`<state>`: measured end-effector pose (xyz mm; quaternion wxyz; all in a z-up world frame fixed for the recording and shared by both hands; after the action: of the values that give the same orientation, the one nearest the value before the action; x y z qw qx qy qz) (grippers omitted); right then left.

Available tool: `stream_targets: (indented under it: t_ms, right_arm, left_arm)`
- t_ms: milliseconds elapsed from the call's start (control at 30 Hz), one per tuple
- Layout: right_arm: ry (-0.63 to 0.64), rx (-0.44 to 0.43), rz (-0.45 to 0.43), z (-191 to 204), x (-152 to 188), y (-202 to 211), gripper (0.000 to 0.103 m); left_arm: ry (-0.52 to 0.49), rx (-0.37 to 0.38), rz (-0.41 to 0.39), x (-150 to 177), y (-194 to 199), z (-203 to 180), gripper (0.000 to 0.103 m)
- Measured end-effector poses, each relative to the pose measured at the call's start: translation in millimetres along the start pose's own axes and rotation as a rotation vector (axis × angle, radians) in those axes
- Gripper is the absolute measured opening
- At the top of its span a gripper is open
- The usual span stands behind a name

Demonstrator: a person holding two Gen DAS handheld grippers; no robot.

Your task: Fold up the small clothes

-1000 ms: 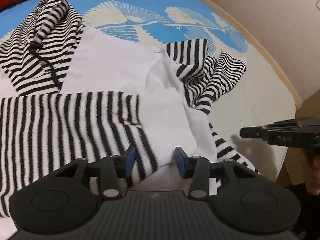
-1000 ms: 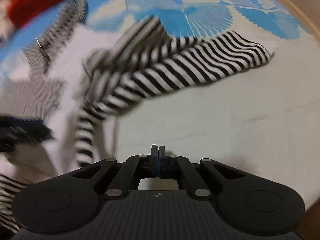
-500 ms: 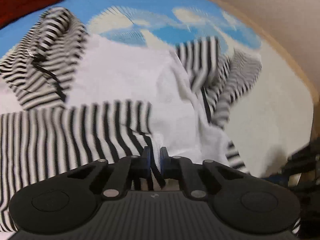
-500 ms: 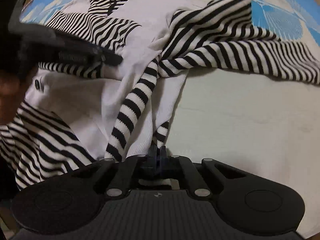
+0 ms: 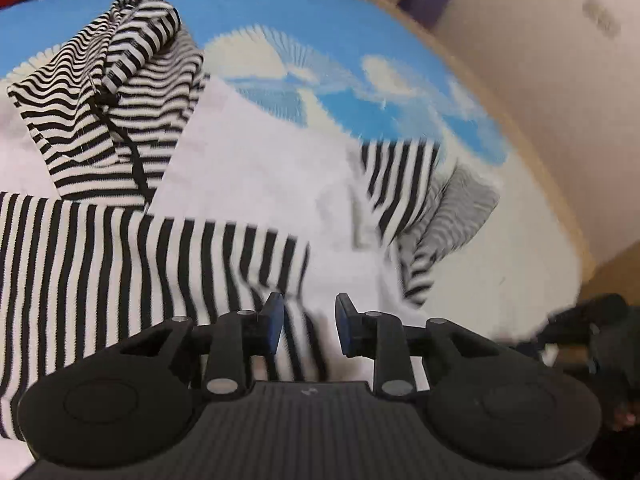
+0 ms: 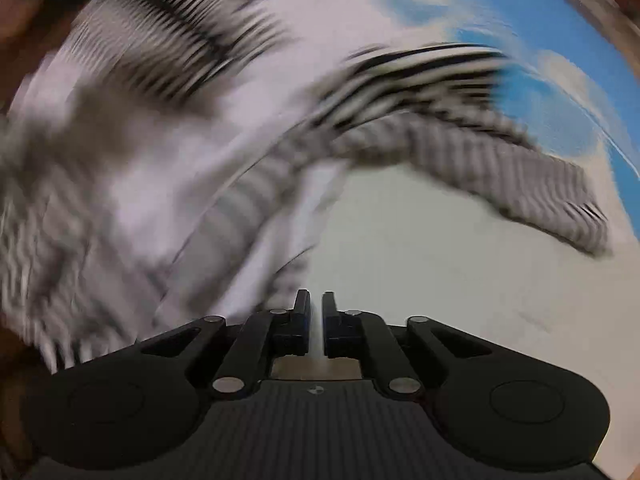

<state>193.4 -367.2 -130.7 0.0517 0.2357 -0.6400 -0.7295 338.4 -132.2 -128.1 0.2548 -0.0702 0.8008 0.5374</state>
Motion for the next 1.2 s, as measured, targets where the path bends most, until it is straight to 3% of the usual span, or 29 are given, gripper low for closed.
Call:
stream_targets:
  t_ms: [100, 167, 200, 300, 400, 633, 833, 900, 933, 1067, 1200]
  right_arm:
    - [-0.25, 0.046, -0.168, -54.2, -22.2, 26.5, 0.023]
    - [-0.448, 0.061, -0.269, -98.0, -29.5, 37.2, 0.031]
    - [-0.55, 0.059, -0.308, -118.5, -28.0, 39.1, 0.032]
    - [-0.809, 0.056, -0.362, -171.6, -17.7, 30.0, 0.033]
    - [-0.957, 0.085, -0.402, -207.9, -10.7, 14.9, 0.035]
    - [-1.021, 0.052, -0.529, -238.9, -46.2, -12.9, 0.039]
    - [-1.052, 0.125, -0.461, -256.9, -72.2, -45.8, 0.041]
    - [-0.99, 0.211, -0.423, -252.0, -78.8, -43.6, 0.022]
    - [-0.968, 0.273, -0.406, -250.9, -78.3, -40.0, 0.001]
    - [-1.031, 0.341, -0.492, -250.7, -58.1, 3.7, 0.001]
    - [-1.125, 0.375, -0.665, -241.9, -24.6, 74.8, 0.0]
  left_arm:
    - [-0.009, -0.013, -0.011, 1.6, -2.7, 0.4, 0.03]
    - [-0.101, -0.123, 0.1, 21.3, -28.0, -0.6, 0.033]
    - [-0.136, -0.186, 0.165, 31.0, -40.1, 3.7, 0.029]
    - [-0.104, -0.184, 0.103, 19.0, -25.3, 5.6, 0.03]
    - [-0.086, -0.182, 0.023, 0.1, -5.2, 10.9, 0.035]
    - [-0.029, -0.231, -0.022, -13.1, 9.7, 37.8, 0.035]
    - [-0.029, -0.245, -0.05, -16.5, 24.6, 53.0, 0.035]
    - [-0.014, -0.251, -0.058, -19.0, 28.0, 60.1, 0.035]
    - [-0.005, -0.254, -0.063, -20.7, 29.6, 63.5, 0.035]
    - [0.039, -0.258, -0.093, -29.4, 43.2, 77.2, 0.035]
    - [0.074, -0.242, -0.13, -35.6, 61.1, 83.8, 0.035]
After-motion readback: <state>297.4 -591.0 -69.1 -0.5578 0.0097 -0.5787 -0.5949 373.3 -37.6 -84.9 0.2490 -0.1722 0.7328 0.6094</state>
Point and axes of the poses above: each gripper's, at about its wrist camera, not at the fingertips, and y roughly against the way its jaws point, z to its left, x to its underside, the point moved 6 cm from there along -y, roughly the way its jaws point, and after that the axes turned 7 degrees about -x, right-handed, at the moved point
